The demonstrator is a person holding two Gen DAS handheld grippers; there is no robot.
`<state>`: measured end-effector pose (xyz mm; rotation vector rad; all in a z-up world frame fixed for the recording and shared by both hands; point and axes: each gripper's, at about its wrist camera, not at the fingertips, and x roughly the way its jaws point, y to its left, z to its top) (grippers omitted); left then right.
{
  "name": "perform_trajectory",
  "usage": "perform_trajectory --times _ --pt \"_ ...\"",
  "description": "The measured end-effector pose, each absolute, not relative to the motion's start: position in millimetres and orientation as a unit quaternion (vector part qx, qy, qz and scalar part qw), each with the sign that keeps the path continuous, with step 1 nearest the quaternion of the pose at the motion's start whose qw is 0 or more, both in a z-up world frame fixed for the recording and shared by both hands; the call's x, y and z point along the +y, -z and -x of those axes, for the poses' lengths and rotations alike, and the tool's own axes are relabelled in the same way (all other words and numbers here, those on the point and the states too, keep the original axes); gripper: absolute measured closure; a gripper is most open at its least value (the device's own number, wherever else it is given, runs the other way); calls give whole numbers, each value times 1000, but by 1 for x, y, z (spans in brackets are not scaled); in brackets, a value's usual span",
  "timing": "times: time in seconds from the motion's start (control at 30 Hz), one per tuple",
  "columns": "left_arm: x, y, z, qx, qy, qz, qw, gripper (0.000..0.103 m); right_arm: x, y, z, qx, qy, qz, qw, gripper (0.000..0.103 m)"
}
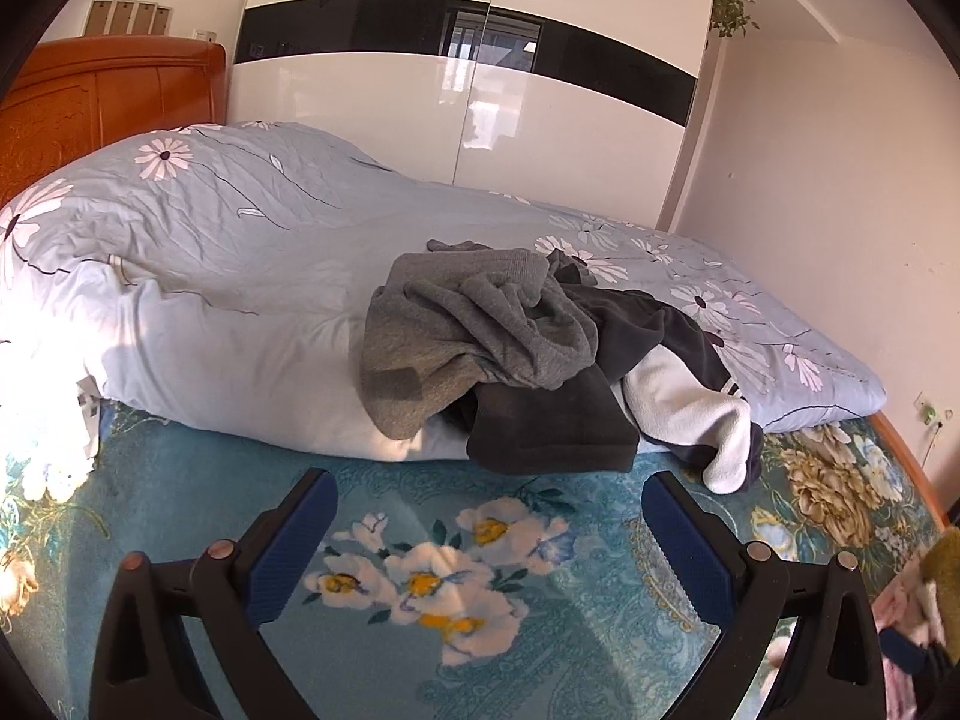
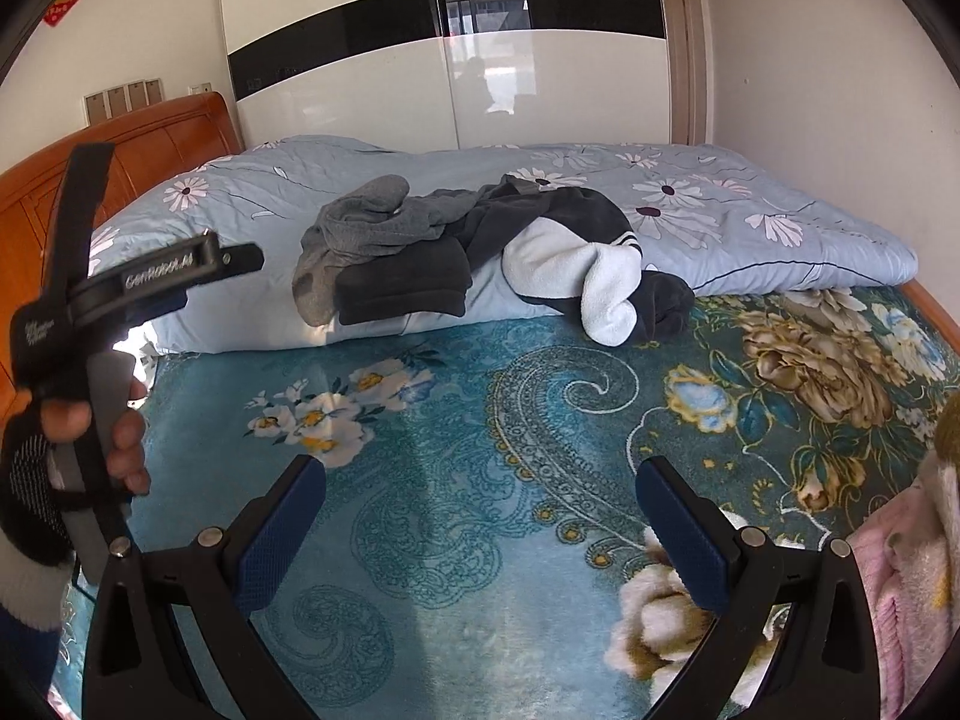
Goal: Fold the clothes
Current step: 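Grasp the grey sweatshirt with the left gripper and lift it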
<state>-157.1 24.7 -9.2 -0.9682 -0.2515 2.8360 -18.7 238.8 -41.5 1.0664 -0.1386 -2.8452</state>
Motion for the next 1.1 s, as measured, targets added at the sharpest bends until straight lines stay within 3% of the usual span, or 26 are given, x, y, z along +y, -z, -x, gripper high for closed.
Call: perform_trajectory --times 0.3,0.37,0.4,0.43,0.5,0.67,0.87,1.1 --pt "39 28 274 -129 -915 383 25 2 262 63 14 -64 923 -378 29 0" --pt "39 35 291 -145 -906 398 15 16 268 66 11 -68 922 -381 23 0" --pt "40 38 297 -143 -903 405 12 31 271 68 10 -71 921 -383 20 0" --pt "42 42 303 -144 -899 413 10 54 273 69 9 -74 919 -386 17 0" --pt "40 49 312 -162 -889 429 7 90 279 73 7 -80 917 -391 12 0" --pt "37 14 297 -150 -917 369 5 93 284 76 -5 -90 913 -398 6 0" --pt "-4 -82 258 -207 -941 267 35 94 274 66 -20 -90 914 -395 11 0" --pt "-61 -205 169 -195 -972 109 78 95 246 46 -37 -76 922 -378 31 0"
